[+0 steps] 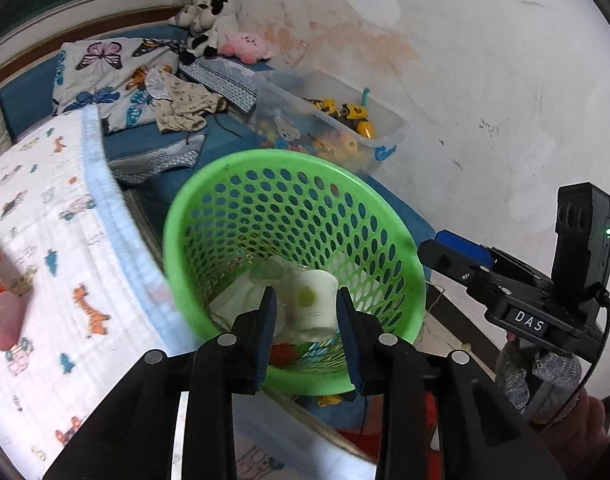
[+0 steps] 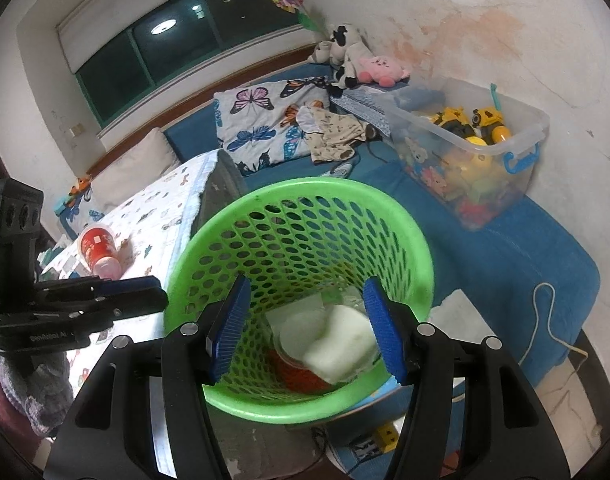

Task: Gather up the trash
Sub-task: 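Carry the dome lid and paper cup over the green basket and open both grippers, then grasp the red printed paper cup with the right gripper while the left gripper grasps the white milk carton, then carry the red cup and milk carton over the green basket and open both grippers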

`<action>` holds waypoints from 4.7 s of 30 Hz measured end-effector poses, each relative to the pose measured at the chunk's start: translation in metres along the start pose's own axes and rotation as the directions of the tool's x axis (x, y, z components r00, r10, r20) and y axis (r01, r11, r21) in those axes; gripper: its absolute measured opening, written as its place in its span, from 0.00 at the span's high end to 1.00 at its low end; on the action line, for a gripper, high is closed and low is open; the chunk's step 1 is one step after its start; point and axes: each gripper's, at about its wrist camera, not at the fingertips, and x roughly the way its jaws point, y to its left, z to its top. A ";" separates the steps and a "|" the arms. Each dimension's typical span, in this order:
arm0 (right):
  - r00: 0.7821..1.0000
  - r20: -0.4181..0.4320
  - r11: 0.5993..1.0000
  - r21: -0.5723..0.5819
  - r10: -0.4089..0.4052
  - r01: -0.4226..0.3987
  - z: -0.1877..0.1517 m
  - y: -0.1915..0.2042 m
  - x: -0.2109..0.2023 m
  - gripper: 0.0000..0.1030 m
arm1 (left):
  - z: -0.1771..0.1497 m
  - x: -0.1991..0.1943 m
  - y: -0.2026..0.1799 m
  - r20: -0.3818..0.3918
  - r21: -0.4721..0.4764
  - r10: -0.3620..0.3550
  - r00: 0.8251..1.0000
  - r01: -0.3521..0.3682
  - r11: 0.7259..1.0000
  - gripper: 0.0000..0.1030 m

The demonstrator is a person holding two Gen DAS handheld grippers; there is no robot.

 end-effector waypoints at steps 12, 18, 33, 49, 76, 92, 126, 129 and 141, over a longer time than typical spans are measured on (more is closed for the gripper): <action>0.995 -0.029 0.986 -0.132 0.100 -0.104 0.016 0.077 0.019 0.37 | -0.028 -0.073 0.057 0.083 -0.120 0.141 0.987 -0.130 0.984 0.62; 0.985 -0.074 0.961 -0.217 0.159 -0.171 0.026 0.130 0.043 0.37 | -0.041 -0.112 0.101 0.109 -0.212 0.221 0.969 -0.195 0.958 0.62; 0.951 -0.169 0.870 -0.387 0.260 -0.306 0.037 0.243 0.088 0.35 | -0.078 -0.177 0.177 0.118 -0.381 0.352 0.929 -0.285 0.880 0.60; 0.892 -0.331 0.779 -0.451 0.307 -0.435 0.036 0.311 0.168 0.33 | -0.090 -0.207 0.236 0.111 -0.506 0.417 0.902 -0.310 0.805 0.54; 0.829 -0.435 0.733 -0.423 0.351 -0.533 0.028 0.337 0.233 0.33 | -0.071 -0.178 0.300 0.046 -0.688 0.409 0.912 -0.268 0.675 0.48; 0.872 -0.343 0.777 -0.415 0.348 -0.473 0.036 0.292 0.189 0.33 | -0.055 -0.147 0.321 -0.093 -0.803 0.448 0.889 -0.332 0.494 0.42; 0.946 -0.190 0.891 -0.328 0.264 -0.314 0.027 0.198 0.106 0.33 | -0.047 -0.134 0.265 -0.087 -0.749 0.377 0.922 -0.310 0.585 0.46; 0.954 -0.168 0.905 -0.313 0.247 -0.289 0.025 0.182 0.093 0.33 | -0.047 -0.131 0.245 -0.066 -0.724 0.337 0.939 -0.277 0.632 0.49; 0.984 -0.101 0.960 -0.225 0.145 -0.164 0.020 0.112 0.058 0.33 | -0.029 -0.109 0.180 -0.030 -0.614 0.240 0.970 -0.208 0.762 0.56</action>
